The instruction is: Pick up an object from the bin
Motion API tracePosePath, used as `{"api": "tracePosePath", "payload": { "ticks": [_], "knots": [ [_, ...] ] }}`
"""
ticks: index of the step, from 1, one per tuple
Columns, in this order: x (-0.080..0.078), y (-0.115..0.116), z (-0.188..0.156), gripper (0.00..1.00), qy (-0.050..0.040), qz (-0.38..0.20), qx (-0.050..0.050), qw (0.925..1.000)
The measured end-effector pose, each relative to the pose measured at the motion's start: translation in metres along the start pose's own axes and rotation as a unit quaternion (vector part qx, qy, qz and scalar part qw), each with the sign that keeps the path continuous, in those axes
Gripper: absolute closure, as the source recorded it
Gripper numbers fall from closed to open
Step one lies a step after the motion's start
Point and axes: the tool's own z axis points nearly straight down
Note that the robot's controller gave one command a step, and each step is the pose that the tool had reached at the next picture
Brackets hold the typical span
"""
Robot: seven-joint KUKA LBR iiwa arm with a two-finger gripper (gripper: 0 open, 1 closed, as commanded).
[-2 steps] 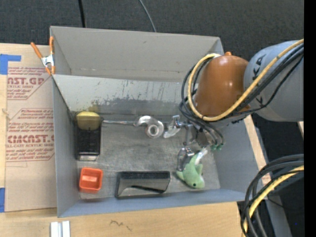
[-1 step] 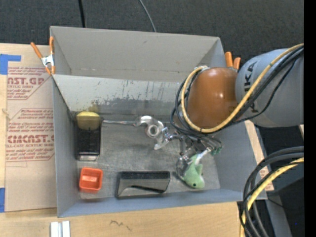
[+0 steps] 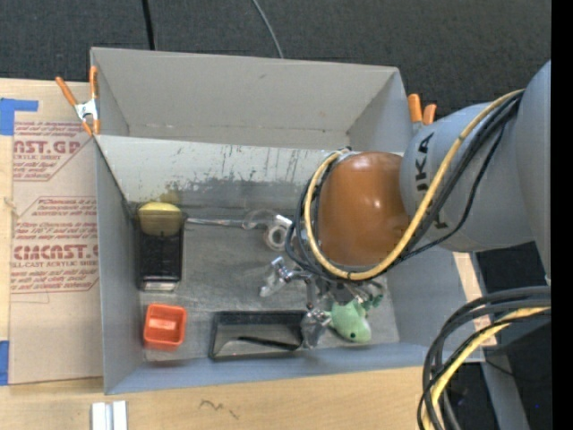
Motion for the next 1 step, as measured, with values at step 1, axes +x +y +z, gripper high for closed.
{"api": "tracePosePath", "payload": {
  "ticks": [1],
  "knots": [
    [-0.0219,0.0296,0.0246,1.00,0.0022,-0.090,-0.002,0.9959]
  ]
}}
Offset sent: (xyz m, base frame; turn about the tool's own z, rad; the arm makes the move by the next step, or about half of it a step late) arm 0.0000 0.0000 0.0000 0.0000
